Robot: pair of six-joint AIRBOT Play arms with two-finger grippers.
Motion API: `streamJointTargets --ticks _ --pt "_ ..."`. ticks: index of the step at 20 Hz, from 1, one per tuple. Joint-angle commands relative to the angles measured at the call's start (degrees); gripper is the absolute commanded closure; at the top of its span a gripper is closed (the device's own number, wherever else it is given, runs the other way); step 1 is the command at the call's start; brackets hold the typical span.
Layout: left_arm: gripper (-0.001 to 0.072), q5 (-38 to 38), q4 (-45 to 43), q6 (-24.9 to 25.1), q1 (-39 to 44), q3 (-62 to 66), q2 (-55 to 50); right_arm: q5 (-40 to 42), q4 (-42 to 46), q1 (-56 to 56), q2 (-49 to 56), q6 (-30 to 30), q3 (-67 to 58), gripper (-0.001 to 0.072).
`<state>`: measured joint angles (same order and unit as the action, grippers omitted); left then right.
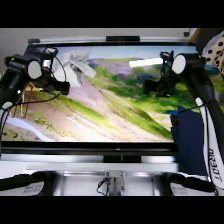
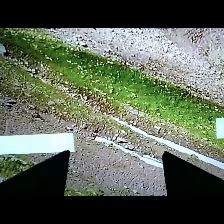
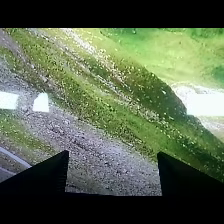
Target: Fold the shirts.
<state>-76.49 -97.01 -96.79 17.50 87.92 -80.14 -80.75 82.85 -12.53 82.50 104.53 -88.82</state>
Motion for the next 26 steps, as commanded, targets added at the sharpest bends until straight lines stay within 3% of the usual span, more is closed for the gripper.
streamJointTargets --ticks 1,10,14,16,18,21,25,26 --pt "0.0005 0.0 0.0 0.0 0.0 0.0 0.0 0.0 0.0 -0.1 0.0 0.0 0.0 0.0041" --pt "0.0005 0.0 0.0 0.0 0.0 0.0 0.0 0.0 0.0 -0.1 0.0 0.1 0.0 0.0041" --pt "0.0005 0.8 0.3 -1.8 0.0 0.0 -0.1 4.4 -4.9 -0.1 0.0 2.9 0.0 0.0041" --pt "0.0005 6.2 2.3 -7.1 0.0 0.0 -0.2 2.5 -7.0 -0.1 0.0 1.8 0.0 0.0041" --pt "0.0004 14.8 3.7 -9.4 0.0 0.0 -0.3 0.7 -7.5 -0.1 0.0 -2.5 0.0 0.0041" --pt "0.0004 22.2 4.9 -9.5 0.0 0.0 -0.4 -2.1 -7.4 -0.1 0.0 -7.0 0.0 0.0040" --pt "0.0018 35.8 4.3 -9.2 -1.4 0.0 -1.4 -2.8 -7.4 -0.1 0.0 -8.0 0.0 0.0041" --pt "0.0190 39.1 4.3 -9.4 -2.0 0.7 -2.6 -2.6 -7.4 -0.1 0.0 -8.1 0.0 0.0041"
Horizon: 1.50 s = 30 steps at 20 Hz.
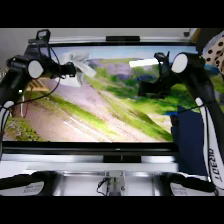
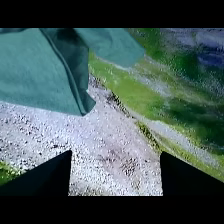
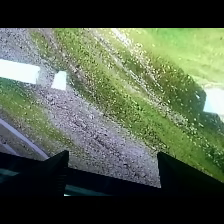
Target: Fold the shirts.
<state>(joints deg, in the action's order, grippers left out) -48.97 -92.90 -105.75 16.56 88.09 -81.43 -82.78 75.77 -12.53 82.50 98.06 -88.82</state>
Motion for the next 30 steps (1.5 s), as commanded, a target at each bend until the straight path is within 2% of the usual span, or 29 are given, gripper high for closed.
streamJointTargets --ticks 1,3,5,6,7,10,16,17,18,19,20,21,22,23,24,25,28,30 --pt "0.0190 10.5 0.3 -0.3 -2.2 3.4 -4.4 0.0 -0.5 -0.1 0.1 -1.6 0.0 0.0041" --pt "0.0028 0.3 2.6 2.6 -5.7 14.5 -15.3 0.8 -1.1 -0.1 0.1 -1.6 0.0 0.0041" --pt "0.0022 -9.9 6.1 3.5 -9.2 27.7 -28.0 0.9 -1.6 -0.1 0.1 -1.7 0.0 0.0041" --pt "-0.0003 -13.2 9.2 3.5 -10.8 34.0 -34.0 0.9 -2.2 -0.1 0.1 -1.7 0.0 0.0041" --pt "-0.0003 -13.3 12.8 3.4 -12.3 36.8 -38.0 0.9 -2.6 -0.1 0.1 -1.8 0.0 0.0041" --pt "-0.0003 -2.0 20.5 -2.1 -15.2 29.6 -40.3 0.6 -3.6 -0.1 0.1 -3.0 0.0 0.0041" --pt "0.0012 12.1 22.4 0.0 -14.1 25.9 -42.0 0.4 -3.8 -0.1 0.1 -3.5 0.0 0.0041" --pt "0.0072 13.6 22.4 0.0 -13.6 25.9 -42.4 0.5 -3.8 -0.1 0.1 -3.5 0.0 0.0041" --pt "0.0079 14.5 22.4 -0.1 -13.2 25.9 -42.9 0.5 -3.8 -0.1 0.1 -3.5 0.0 0.0041" --pt "0.0144 14.6 22.5 -0.4 -12.9 25.9 -43.3 0.4 -4.0 -0.1 0.1 -3.5 0.0 0.0041" --pt "0.0263 14.5 22.5 -0.5 -12.7 25.9 -43.5 0.3 -4.4 -0.1 0.1 -3.5 0.0 0.0041" --pt "0.0342 14.5 22.5 -0.6 -12.6 25.9 -43.6 0.3 -5.0 -0.1 0.1 -3.5 0.0 0.0041" --pt "0.0370 14.6 22.5 -0.7 -12.5 26.0 -43.6 0.3 -5.5 -0.1 0.1 -3.5 0.0 0.0041" --pt "0.0534 14.5 22.5 -1.0 -12.6 26.1 -43.6 0.3 -6.1 -0.1 0.1 -3.5 0.0 0.0041" --pt "0.0626 14.5 22.5 -1.1 -12.7 26.2 -43.6 0.3 -6.5 -0.1 0.1 -3.5 0.0 0.0041" --pt "0.0662 14.4 22.5 -1.2 -12.9 26.3 -43.5 0.2 -6.7 -0.1 0.1 -3.5 0.0 0.0041" --pt "0.0665 12.6 22.3 -1.4 -13.1 27.3 -43.4 -0.1 -6.8 -0.1 0.1 -3.5 0.0 0.0041" --pt "0.0666 10.6 21.5 1.8 -13.3 27.4 -42.2 -0.3 -6.8 -0.1 0.1 -3.5 0.0 0.0041"
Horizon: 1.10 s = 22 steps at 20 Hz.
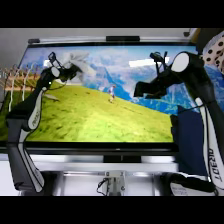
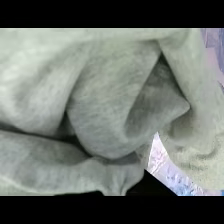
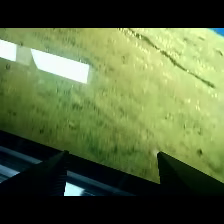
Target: Fold the shirts.
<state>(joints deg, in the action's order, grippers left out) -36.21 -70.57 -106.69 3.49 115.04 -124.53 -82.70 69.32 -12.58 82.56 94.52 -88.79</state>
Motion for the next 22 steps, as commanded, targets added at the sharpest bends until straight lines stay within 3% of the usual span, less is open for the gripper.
streamJointTargets --ticks 1,5,9,15,16,18,22 --pt "0.0667 -4.6 -3.1 3.6 -0.3 0.4 1.8 -0.4 -0.3 0.0 0.0 0.0 0.0 0.0041" --pt "0.0667 -20.1 -23.4 4.6 -0.3 0.4 5.4 -0.2 -0.3 0.0 0.0 0.0 0.0 0.0041" --pt "0.0668 -29.8 -24.3 11.0 0.8 0.4 7.3 0.1 -0.3 0.0 0.0 0.0 0.0 0.0041" --pt "0.0668 -19.7 -23.5 13.2 11.1 0.4 27.2 -0.1 -0.2 0.0 -0.1 -4.6 -0.1 0.0042" --pt "0.0668 -17.8 -23.5 13.2 13.4 0.4 32.8 -0.3 0.3 0.0 -0.4 -5.8 -0.3 0.0058" --pt "0.0668 -14.6 -23.5 13.2 18.1 0.4 43.6 -1.1 1.9 0.0 -2.0 -6.5 -1.9 0.0268" --pt "0.0667 -14.0 -23.5 13.2 28.8 0.3 58.7 -3.0 5.0 0.7 -7.6 -8.0 -8.1 0.0242"
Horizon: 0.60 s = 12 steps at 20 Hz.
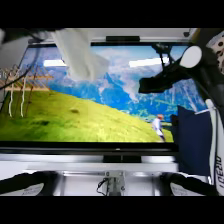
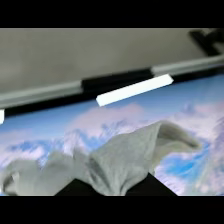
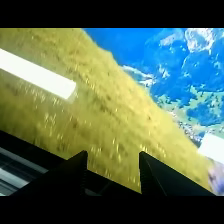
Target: Fold the shirts.
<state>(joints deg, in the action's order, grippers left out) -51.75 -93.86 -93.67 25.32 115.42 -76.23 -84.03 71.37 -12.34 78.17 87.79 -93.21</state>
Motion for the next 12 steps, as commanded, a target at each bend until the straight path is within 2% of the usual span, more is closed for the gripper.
streamJointTargets --ticks 1,2,3,4,6,8,10,11,12 --pt "0.0667 -0.5 -0.2 0.1 9.6 -0.2 11.8 -2.7 4.3 0.7 -4.9 -1.2 -5.7 0.0241" --pt "0.0667 -3.7 -0.2 -0.1 12.1 -0.5 12.5 -3.7 5.4 1.1 -6.6 -0.9 -7.5 0.0230" --pt "0.0667 -7.2 -0.2 -0.4 14.0 -1.4 12.3 -4.4 5.9 1.7 -8.4 0.2 -8.8 0.0040" --pt "0.0667 -9.4 -0.2 -1.6 14.9 -3.1 11.8 -4.7 5.6 2.5 -10.5 0.9 -9.5 0.0016" --pt "0.0666 -9.6 -0.2 -3.3 15.8 -9.4 9.9 -5.3 5.9 3.6 -14.4 2.6 -9.6 0.0016" --pt "0.0666 -6.4 2.1 -4.6 15.8 -16.0 6.2 -7.6 7.6 3.7 -16.5 4.8 -9.6 0.0016" --pt "0.0664 -1.2 9.1 -4.6 15.8 -20.5 0.9 -10.4 7.7 3.7 -16.7 6.2 -9.5 0.0016" --pt "0.0636 0.3 14.5 -4.5 15.8 -21.2 -2.7 -11.4 7.6 3.7 -16.3 7.0 -9.5 0.0016" --pt "0.0384 0.3 18.9 -4.2 15.8 -21.0 -5.8 -11.9 7.6 3.7 -15.8 7.2 -9.5 0.0016"
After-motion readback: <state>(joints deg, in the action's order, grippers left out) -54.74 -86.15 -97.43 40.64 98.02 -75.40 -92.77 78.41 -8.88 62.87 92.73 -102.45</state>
